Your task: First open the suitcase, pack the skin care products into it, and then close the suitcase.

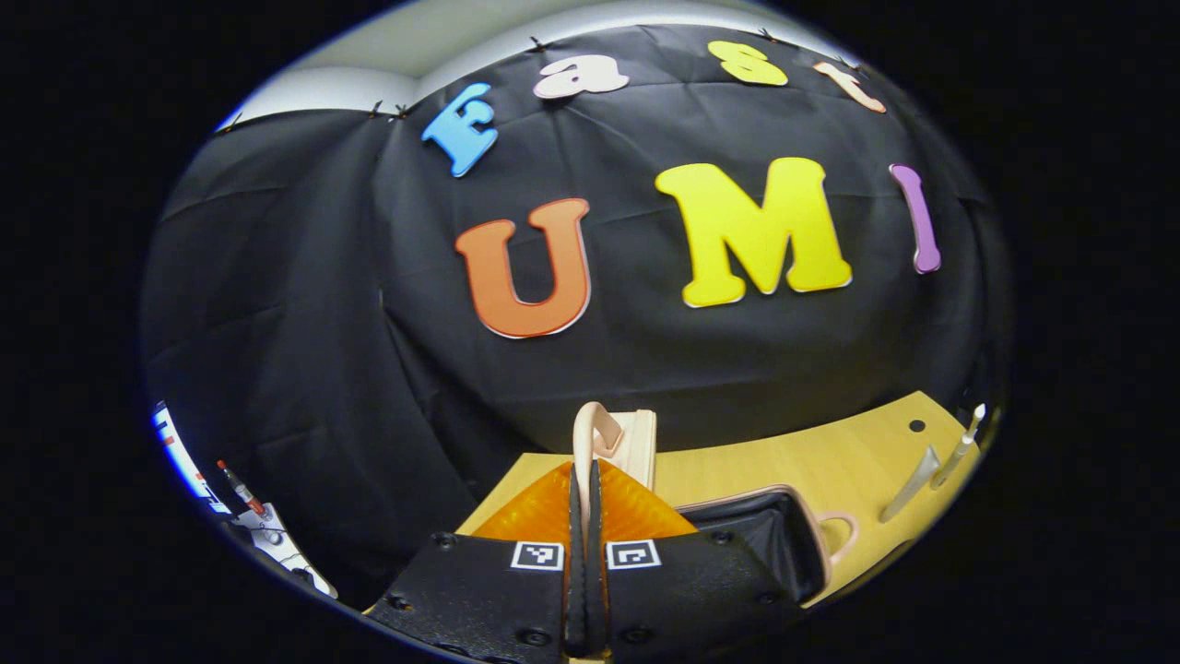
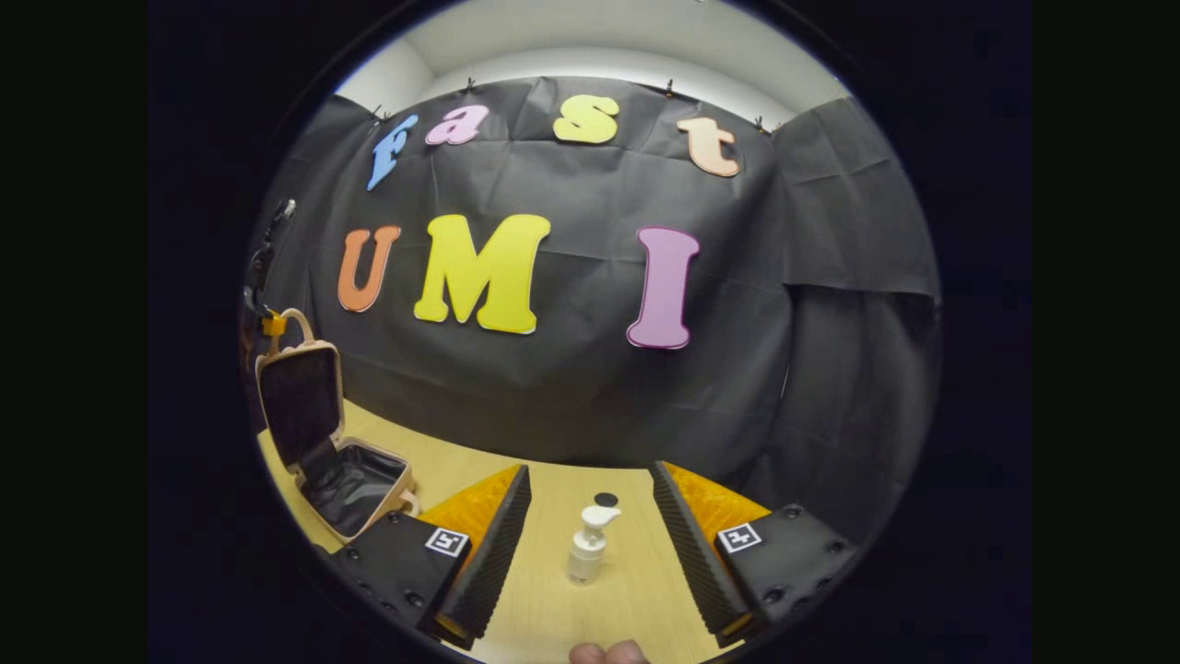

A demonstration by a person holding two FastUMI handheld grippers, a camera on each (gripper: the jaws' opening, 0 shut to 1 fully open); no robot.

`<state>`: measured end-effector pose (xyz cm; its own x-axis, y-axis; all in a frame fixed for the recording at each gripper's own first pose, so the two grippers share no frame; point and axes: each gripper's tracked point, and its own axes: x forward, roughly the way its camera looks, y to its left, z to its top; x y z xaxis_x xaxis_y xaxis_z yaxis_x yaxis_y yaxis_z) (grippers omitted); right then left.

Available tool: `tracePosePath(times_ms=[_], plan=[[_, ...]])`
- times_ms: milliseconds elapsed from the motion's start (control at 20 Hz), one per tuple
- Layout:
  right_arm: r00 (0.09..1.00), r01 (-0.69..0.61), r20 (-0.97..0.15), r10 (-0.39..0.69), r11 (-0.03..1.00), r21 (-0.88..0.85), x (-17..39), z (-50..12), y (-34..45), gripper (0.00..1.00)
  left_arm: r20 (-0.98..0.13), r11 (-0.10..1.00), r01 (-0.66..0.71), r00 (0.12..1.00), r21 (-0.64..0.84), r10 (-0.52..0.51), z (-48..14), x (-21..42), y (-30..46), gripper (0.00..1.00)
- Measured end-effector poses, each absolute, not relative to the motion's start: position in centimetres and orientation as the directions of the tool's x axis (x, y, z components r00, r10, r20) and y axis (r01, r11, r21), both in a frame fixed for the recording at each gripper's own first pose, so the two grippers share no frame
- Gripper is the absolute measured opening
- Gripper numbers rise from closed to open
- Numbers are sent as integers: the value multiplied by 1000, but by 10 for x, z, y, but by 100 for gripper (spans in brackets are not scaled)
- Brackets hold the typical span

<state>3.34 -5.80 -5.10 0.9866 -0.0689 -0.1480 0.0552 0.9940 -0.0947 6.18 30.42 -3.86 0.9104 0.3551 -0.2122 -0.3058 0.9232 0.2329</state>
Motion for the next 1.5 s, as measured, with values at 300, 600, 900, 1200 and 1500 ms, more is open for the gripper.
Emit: tracePosePath(times_ms=[300,600,900,1200,1500], plan=[[977,57,-197,-79,992,-116,37,-52,-26,79,-235,882,-414,855,226,462,-102,59,433,3],[963,61,-249,-101,985,-164,40,-60,-6,80,-416,913,-405,823,46,386,-231,68,506,3],[948,61,-292,-125,974,-220,44,-75,-4,79,-560,917,-395,774,-63,295,-316,69,517,4],[944,32,-316,-90,982,-184,51,-86,8,79,-582,896,-444,724,18,370,-308,63,523,35],[950,18,-308,-59,991,-135,48,-92,-11,79,-436,928,-373,839,-24,326,-207,46,438,91]])
